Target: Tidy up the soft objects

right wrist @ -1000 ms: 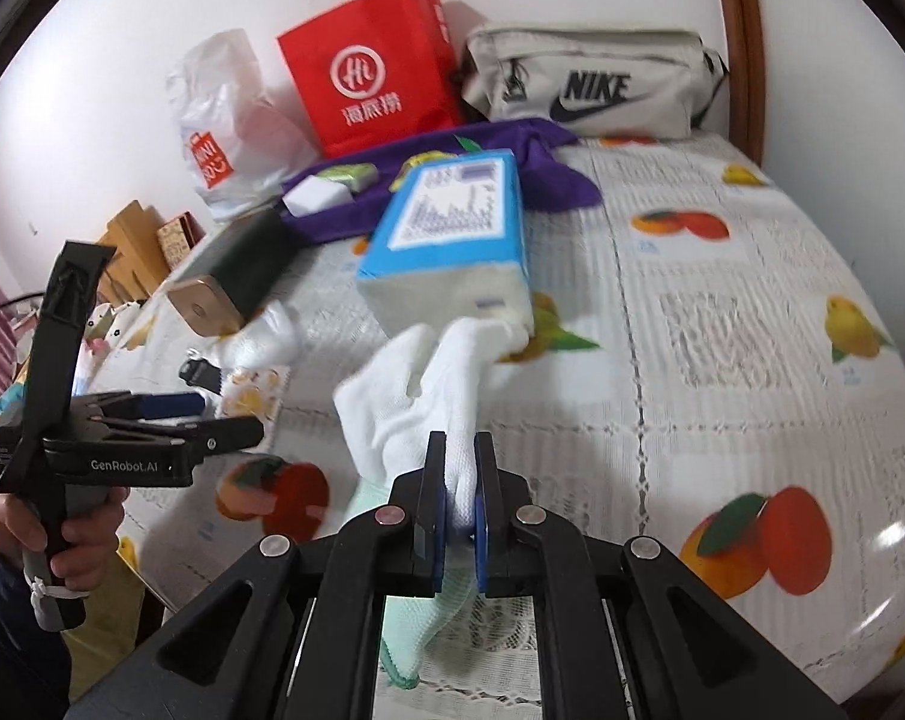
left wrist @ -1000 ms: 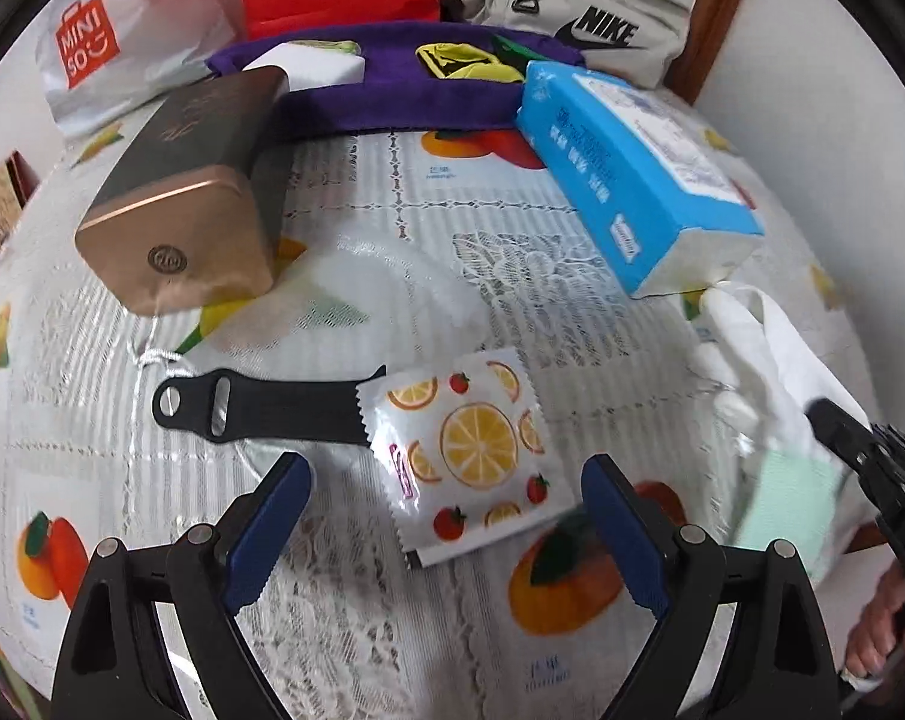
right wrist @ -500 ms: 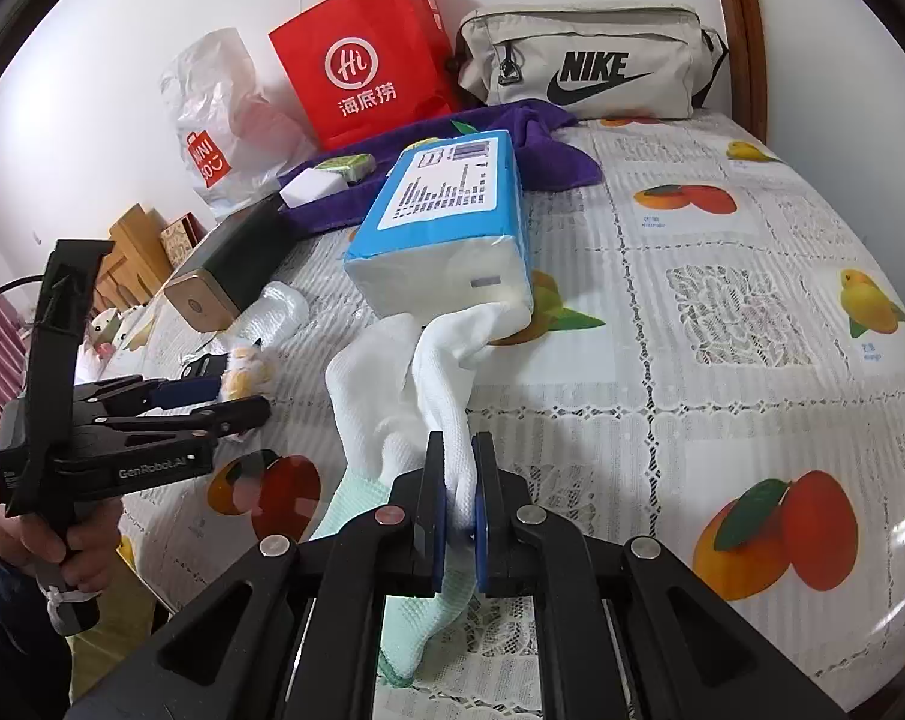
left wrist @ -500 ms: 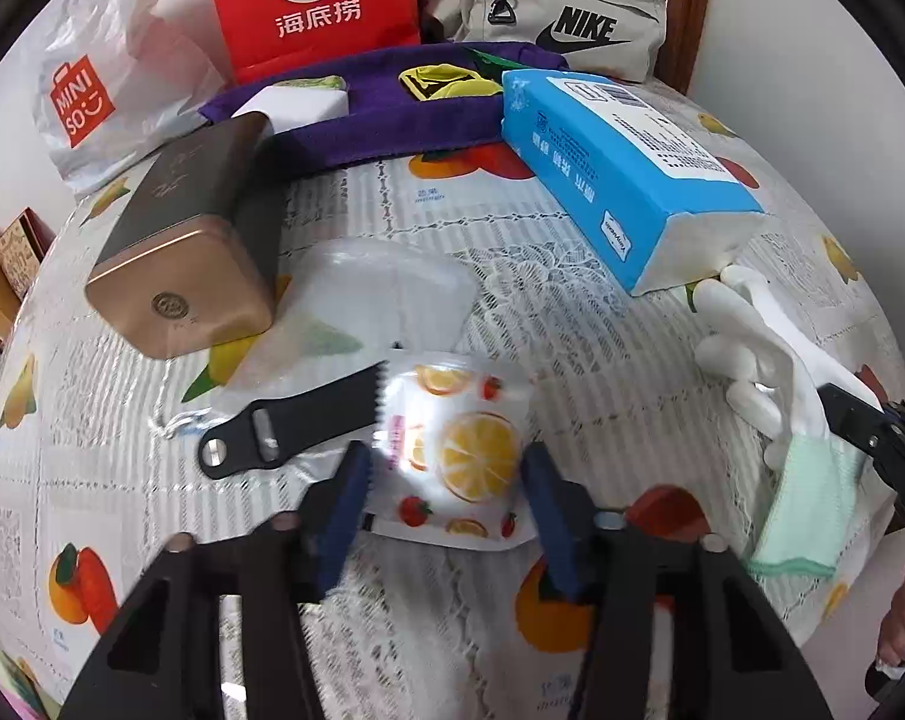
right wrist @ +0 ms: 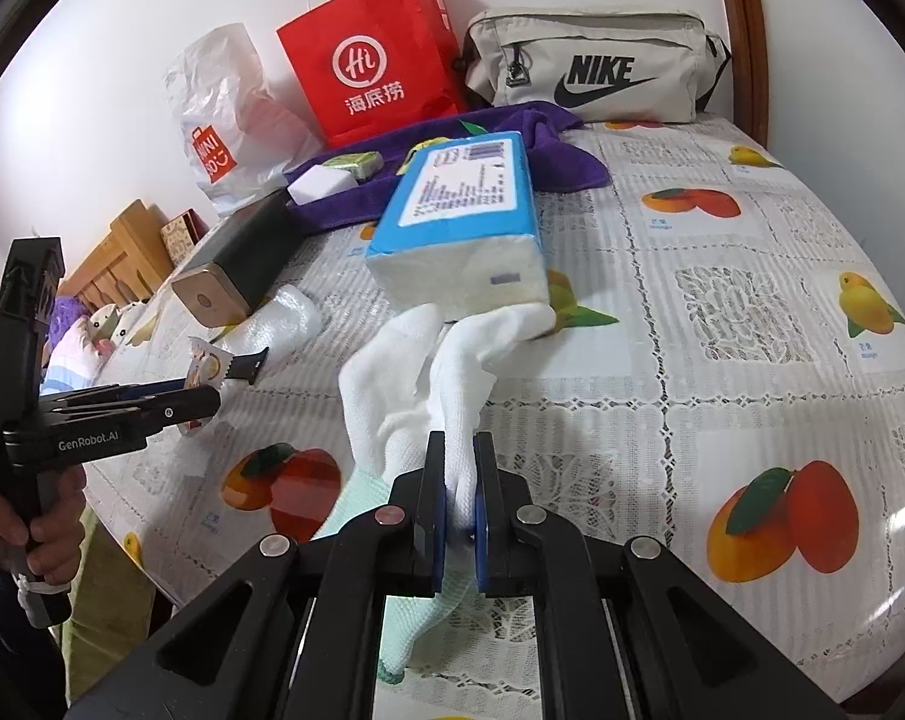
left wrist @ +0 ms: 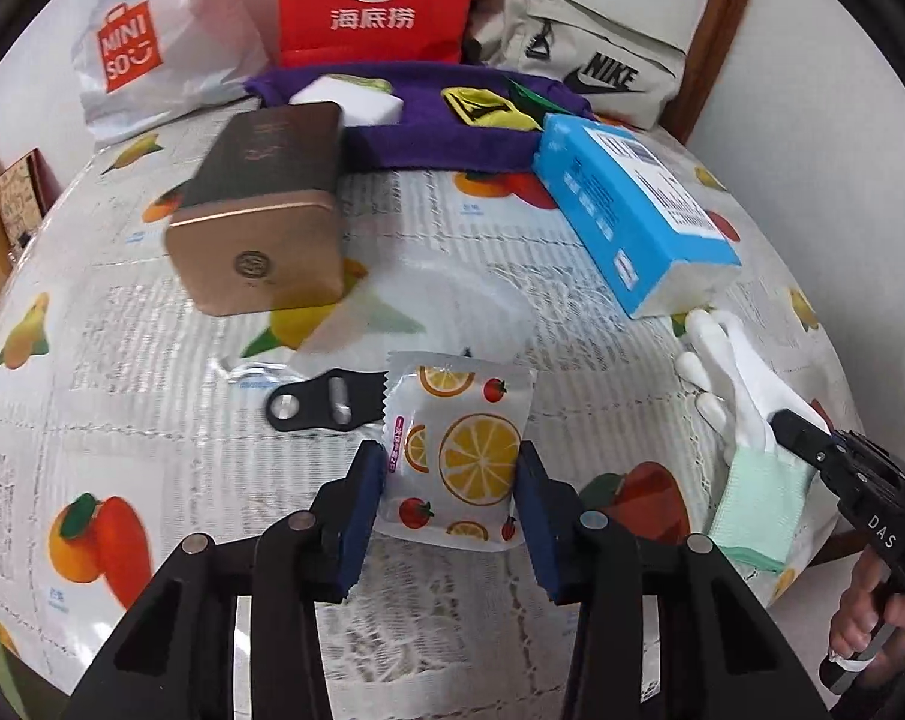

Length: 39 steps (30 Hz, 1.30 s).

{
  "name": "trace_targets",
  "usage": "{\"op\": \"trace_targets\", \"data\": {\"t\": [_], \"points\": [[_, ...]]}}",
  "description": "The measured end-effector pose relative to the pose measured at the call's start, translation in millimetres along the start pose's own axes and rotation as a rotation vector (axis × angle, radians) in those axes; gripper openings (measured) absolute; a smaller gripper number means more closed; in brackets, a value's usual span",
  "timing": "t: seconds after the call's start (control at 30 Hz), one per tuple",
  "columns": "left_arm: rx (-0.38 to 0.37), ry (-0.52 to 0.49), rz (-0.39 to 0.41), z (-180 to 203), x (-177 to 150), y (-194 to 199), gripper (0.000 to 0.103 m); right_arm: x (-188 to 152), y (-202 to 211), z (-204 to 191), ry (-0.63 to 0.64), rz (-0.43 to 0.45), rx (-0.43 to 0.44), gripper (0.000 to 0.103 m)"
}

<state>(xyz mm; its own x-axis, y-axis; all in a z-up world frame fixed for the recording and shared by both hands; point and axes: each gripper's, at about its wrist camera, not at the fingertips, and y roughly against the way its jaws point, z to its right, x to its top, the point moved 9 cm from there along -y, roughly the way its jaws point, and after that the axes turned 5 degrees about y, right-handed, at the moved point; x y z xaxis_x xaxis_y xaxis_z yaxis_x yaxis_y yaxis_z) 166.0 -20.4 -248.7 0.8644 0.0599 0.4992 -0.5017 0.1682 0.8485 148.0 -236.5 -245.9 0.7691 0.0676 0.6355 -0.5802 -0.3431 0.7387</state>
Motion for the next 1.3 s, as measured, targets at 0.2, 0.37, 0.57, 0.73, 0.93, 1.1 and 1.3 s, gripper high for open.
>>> {"op": "trace_targets", "data": {"t": [0.2,0.37,0.57,0.73,0.93,1.1,1.3], "points": [[0.021,0.062,0.024,-23,7,13,0.041,13,10,-11,0.014,0.017,0.012,0.007],[0.027,0.091,0.058,-35,19,25,0.041,26,19,-22,0.034,0.032,0.032,0.007],[0.021,0.110,0.079,-40,32,36,0.041,47,30,-32,0.058,0.059,0.054,0.007],[0.015,0.113,0.097,-41,46,44,0.041,67,38,-38,0.069,0.084,0.068,0.007],[0.009,0.121,0.121,-41,67,53,0.041,94,42,-44,0.090,0.115,0.081,0.007],[0.019,0.124,0.133,-44,84,57,0.041,117,37,-46,0.087,0.126,0.112,0.007],[0.028,0.133,0.142,-47,101,56,0.041,144,31,-46,0.103,0.140,0.103,0.007]]}}
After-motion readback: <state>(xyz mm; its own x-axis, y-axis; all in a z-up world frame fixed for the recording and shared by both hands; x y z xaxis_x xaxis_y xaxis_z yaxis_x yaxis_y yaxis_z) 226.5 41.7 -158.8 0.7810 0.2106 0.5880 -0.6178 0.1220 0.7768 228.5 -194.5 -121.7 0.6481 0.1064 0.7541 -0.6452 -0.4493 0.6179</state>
